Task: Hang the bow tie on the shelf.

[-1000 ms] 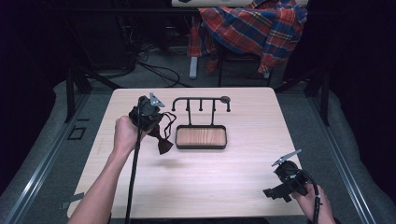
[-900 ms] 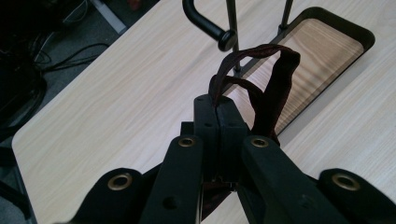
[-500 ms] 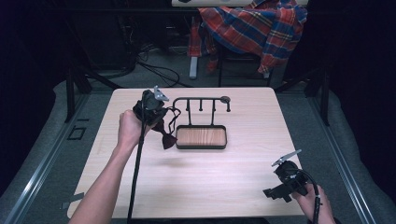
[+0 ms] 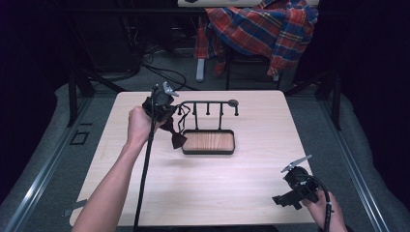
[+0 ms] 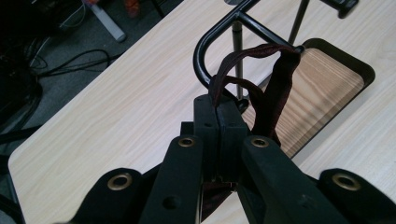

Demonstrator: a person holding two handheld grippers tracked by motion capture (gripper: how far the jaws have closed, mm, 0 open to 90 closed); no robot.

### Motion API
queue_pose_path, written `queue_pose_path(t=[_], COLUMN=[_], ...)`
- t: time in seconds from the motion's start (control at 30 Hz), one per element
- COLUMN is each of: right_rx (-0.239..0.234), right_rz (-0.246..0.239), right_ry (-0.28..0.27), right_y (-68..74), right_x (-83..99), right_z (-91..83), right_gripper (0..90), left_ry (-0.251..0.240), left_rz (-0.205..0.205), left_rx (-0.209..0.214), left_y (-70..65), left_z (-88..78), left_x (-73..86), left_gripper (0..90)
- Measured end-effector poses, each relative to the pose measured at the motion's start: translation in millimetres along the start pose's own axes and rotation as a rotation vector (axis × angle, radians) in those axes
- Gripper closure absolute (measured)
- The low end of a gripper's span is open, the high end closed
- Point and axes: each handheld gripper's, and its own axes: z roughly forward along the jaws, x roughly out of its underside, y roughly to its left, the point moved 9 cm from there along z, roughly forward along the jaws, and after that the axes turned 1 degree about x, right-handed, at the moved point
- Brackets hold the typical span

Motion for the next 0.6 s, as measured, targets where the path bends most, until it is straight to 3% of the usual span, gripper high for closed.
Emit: queue_pose_path(t=[0.6], right_rx=[0.001], right_rz=[-0.005], right_ry=[0.009], right_y=[0.6], right_x=[0.6], right_z=[0.3], right_gripper=[15.4], left_ry=[0.066], left_rz=[-0.055], left_rx=[-0.023], left_y=[15.3], left_z=[25.8], left_x=[11.5], left_gripper=[88.7])
